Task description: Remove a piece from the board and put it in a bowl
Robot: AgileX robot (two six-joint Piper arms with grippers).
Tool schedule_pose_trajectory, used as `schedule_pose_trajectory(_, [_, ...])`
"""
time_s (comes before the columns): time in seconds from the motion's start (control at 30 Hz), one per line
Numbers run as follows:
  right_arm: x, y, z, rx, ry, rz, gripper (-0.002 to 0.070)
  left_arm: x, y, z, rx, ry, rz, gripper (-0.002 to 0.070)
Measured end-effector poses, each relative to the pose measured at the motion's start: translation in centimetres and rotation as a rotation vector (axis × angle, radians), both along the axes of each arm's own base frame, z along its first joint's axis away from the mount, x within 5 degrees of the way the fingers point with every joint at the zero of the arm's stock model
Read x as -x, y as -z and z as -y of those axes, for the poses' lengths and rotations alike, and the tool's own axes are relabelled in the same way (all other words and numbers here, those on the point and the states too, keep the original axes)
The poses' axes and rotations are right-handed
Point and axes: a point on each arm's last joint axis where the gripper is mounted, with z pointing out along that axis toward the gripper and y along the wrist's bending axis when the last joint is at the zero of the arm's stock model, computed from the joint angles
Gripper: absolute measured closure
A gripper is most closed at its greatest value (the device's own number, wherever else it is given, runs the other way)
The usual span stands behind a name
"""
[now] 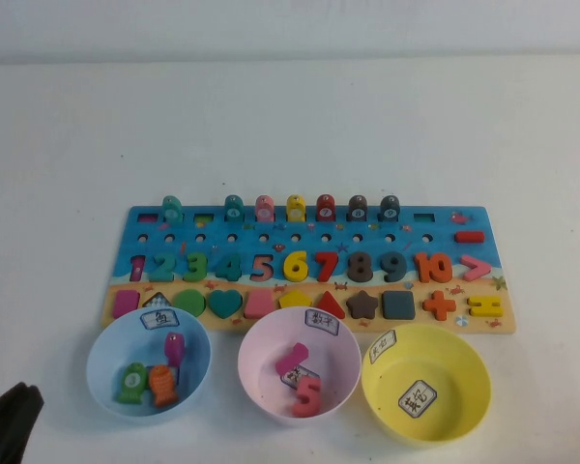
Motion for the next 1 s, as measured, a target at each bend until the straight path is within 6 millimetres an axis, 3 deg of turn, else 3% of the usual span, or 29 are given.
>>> schedule_pose_trajectory(0.17, [0.0,0.0,0.0,0.000,0.000,0.000,0.0694,-0.2,2.4,-0.9,-0.005,-0.130,-0.036,0.0678])
schedule_pose_trajectory(0.4, [0.0,0.0,0.0,0.000,0.000,0.000,0.0694,0.8,2.9,-1.7,-0.013,-0.224,-0.055,0.0678])
schedule_pose_trajectory(1.0, [0.0,0.0,0.0,0.000,0.000,0.000,0.0694,1.2,3.8,-1.7,-0.048,-0.214,-0.131,0.0678])
